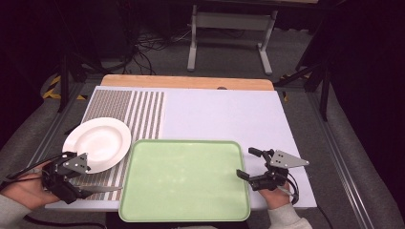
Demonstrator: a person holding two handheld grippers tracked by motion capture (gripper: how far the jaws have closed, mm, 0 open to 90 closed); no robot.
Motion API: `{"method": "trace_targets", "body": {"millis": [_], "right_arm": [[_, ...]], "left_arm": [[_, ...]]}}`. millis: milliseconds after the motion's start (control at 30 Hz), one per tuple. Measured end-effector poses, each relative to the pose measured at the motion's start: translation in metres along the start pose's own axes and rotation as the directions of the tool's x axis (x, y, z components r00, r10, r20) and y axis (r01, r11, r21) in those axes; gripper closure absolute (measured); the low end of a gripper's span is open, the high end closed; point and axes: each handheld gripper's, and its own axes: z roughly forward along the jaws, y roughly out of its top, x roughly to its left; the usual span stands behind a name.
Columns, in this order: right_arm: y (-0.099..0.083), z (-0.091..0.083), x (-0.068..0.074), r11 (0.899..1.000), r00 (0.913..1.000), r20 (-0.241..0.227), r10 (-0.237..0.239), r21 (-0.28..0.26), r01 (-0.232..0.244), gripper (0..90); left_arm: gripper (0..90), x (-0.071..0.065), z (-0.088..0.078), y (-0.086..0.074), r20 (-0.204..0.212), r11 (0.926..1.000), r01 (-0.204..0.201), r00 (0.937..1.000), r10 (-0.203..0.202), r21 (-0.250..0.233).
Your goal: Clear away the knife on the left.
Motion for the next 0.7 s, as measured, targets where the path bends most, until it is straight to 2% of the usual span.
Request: {"method": "trace_targets", "body": {"millis": [167,367,533,700], "right_arm": [[0.000,-0.001,-0.002,1.000,1.0000,0.002,0.008,-0.008,-0.008,6.4],[0.002,-0.002,-0.002,1.000,0.9999,0.006,-0.009,0.001,0.009,6.4],[0.007,-0.005,-0.003,1.000,0.9997,0.001,-0.025,-0.011,0.025,6.6],[0.008,-0.010,0.001,0.999,0.9995,-0.010,-0.030,-0.023,0.030,7.0]], "left_arm": [[25.5,0.002,0.001,-0.004,0.008,0.9997,-0.018,0.9998,0.018,0.019],[31.4,0.001,0.006,-0.008,-0.036,0.9958,-0.045,0.9982,0.048,0.080],[40.0,0.003,0.010,-0.012,-0.027,0.9905,-0.057,0.9978,0.061,0.125],[41.9,0.006,0.014,-0.013,-0.010,0.9835,-0.069,0.9974,0.072,0.167]]}}
